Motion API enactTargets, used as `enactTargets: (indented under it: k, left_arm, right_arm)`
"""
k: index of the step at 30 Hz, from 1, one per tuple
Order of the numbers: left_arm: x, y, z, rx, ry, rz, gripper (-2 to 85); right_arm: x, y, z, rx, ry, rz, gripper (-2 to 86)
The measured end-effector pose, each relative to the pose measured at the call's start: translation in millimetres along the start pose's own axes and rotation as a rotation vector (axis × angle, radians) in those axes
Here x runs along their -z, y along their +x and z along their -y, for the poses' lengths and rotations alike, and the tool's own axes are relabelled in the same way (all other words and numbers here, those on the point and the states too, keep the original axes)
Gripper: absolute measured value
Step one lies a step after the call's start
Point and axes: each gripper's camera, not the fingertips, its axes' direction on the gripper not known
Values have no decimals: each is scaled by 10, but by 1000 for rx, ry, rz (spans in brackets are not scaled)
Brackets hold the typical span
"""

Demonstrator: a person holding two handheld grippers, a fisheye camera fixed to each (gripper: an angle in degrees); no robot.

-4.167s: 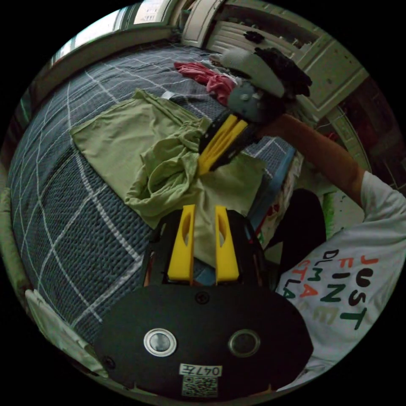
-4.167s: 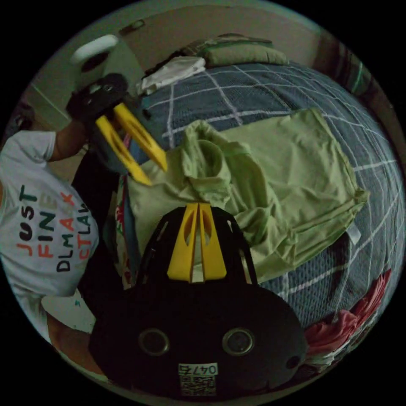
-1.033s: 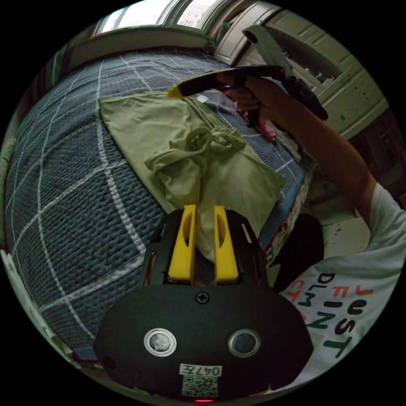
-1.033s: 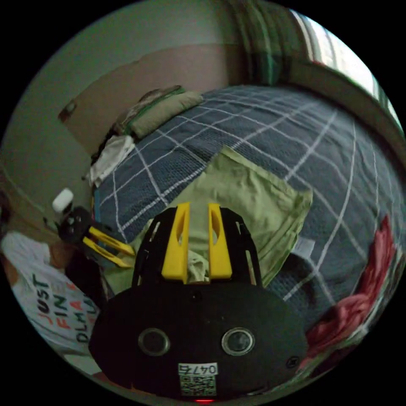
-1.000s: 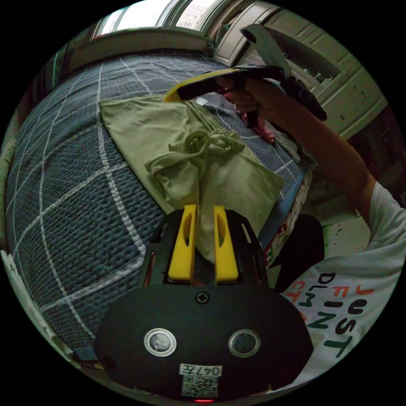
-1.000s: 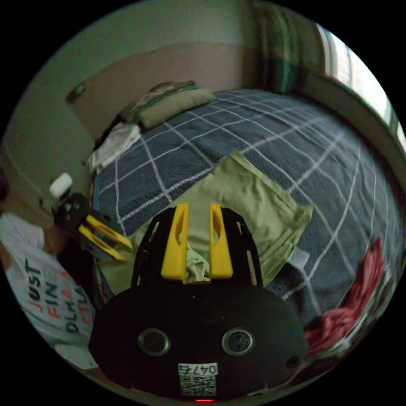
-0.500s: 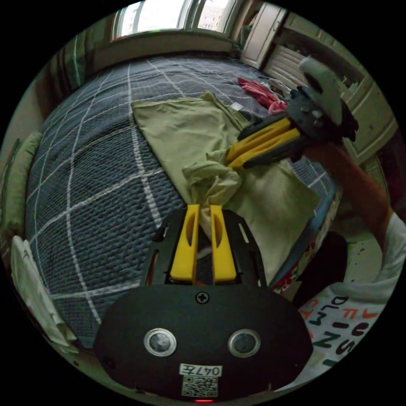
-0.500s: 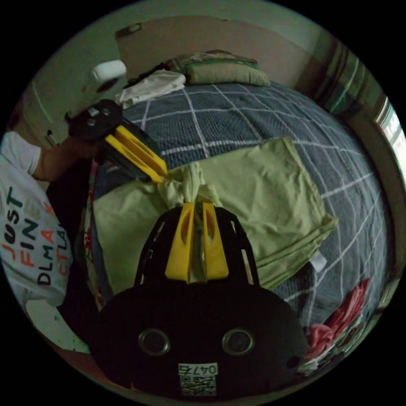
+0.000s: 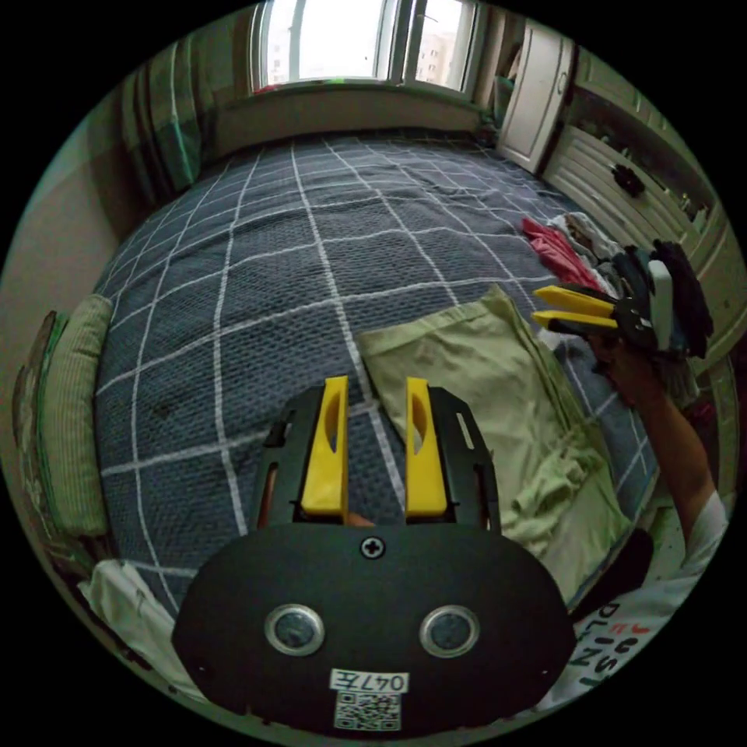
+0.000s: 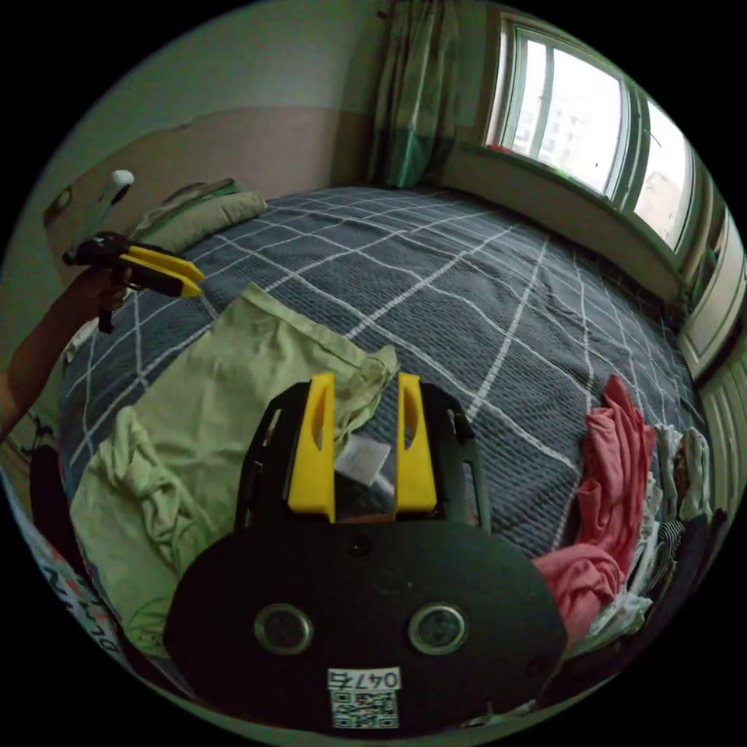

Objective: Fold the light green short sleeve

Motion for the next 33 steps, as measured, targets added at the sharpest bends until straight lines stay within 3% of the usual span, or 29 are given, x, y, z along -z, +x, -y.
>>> enactTargets:
  k: [7, 9, 13, 18, 23, 29, 33]
  left_arm:
    - [-437, 102, 149, 18, -87, 36, 73]
    - [-396, 178, 84, -15, -44, -10, 30]
    - [-199, 408, -120, -90, -4, -18, -2]
    - [391, 591, -649, -167, 81, -204, -6]
    - [894, 948, -1488, -332, 90, -309, -5]
    - [815, 1380, -2426, -402, -17, -318, 12]
    - [865, 1351, -2861, -295, 36, -473, 14]
  right_arm:
    - [-290, 279, -8, -147, -158, -36, 109]
    - [-134, 122, -63, -28, -141, -22, 33]
    - [169, -217, -199, 136, -113, -50, 6]
    - [1428, -336, -745, 195, 144, 174, 2]
    - [2450, -610, -1618, 339, 212, 364, 3]
    - [2777, -1045, -2519, 375, 60, 447, 22]
    - [3120, -1194, -2827, 372, 15, 437, 40]
